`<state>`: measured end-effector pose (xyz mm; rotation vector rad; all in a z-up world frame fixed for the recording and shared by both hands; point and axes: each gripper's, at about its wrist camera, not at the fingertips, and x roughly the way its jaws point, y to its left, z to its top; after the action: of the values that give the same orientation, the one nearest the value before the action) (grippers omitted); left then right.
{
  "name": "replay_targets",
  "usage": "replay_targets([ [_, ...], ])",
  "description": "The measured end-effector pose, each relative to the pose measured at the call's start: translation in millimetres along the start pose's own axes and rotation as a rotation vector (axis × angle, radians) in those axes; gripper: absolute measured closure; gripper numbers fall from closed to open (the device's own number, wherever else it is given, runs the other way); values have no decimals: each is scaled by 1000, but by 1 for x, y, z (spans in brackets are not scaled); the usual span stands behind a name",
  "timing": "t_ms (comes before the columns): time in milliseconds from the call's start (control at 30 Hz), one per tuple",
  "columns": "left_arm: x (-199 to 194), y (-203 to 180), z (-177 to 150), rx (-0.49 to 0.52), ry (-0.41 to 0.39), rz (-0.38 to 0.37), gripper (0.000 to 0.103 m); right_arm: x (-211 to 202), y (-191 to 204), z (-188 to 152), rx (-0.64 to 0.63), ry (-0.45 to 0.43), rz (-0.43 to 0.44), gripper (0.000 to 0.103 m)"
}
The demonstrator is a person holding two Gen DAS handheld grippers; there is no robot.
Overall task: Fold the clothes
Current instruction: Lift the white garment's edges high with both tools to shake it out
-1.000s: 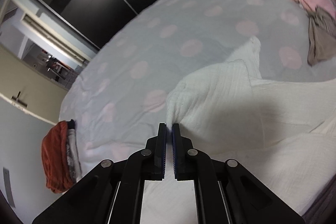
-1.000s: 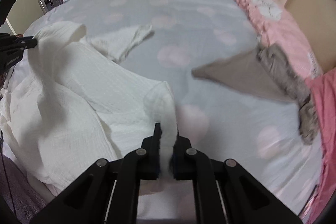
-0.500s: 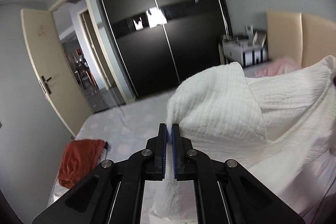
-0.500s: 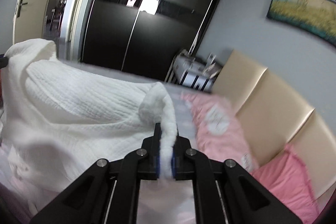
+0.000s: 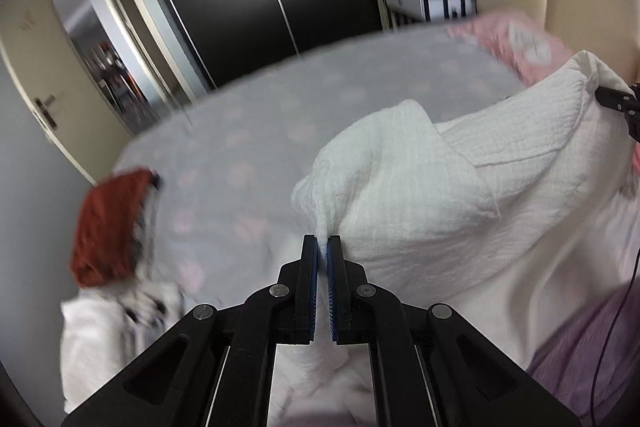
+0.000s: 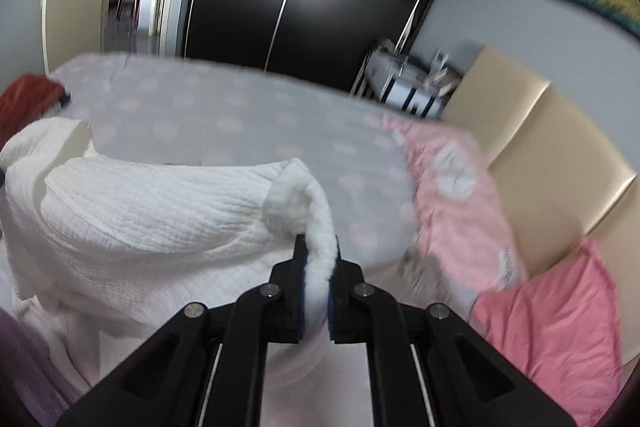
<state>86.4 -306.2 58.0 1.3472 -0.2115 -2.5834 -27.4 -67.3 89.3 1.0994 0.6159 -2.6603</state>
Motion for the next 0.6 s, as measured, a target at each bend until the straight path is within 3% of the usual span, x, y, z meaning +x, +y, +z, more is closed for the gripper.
replay_targets([
  [233, 99, -63, -48, 90, 285, -91, 98, 109, 8, -94, 47, 268, 95, 96],
  [400, 140, -90, -60, 166, 413, -104, 95, 148, -1, -119, 114, 377, 167, 96],
  [433, 146, -94, -59, 182, 436, -116, 93, 152, -4, -122, 126, 394, 183, 93],
  [500, 153, -97, -58, 205, 467, -137, 73, 162, -8, -128, 152, 428, 215, 92],
  [600, 143, -94, -47, 232, 442, -174, 67, 158, -17, -125, 157, 444, 267, 86],
])
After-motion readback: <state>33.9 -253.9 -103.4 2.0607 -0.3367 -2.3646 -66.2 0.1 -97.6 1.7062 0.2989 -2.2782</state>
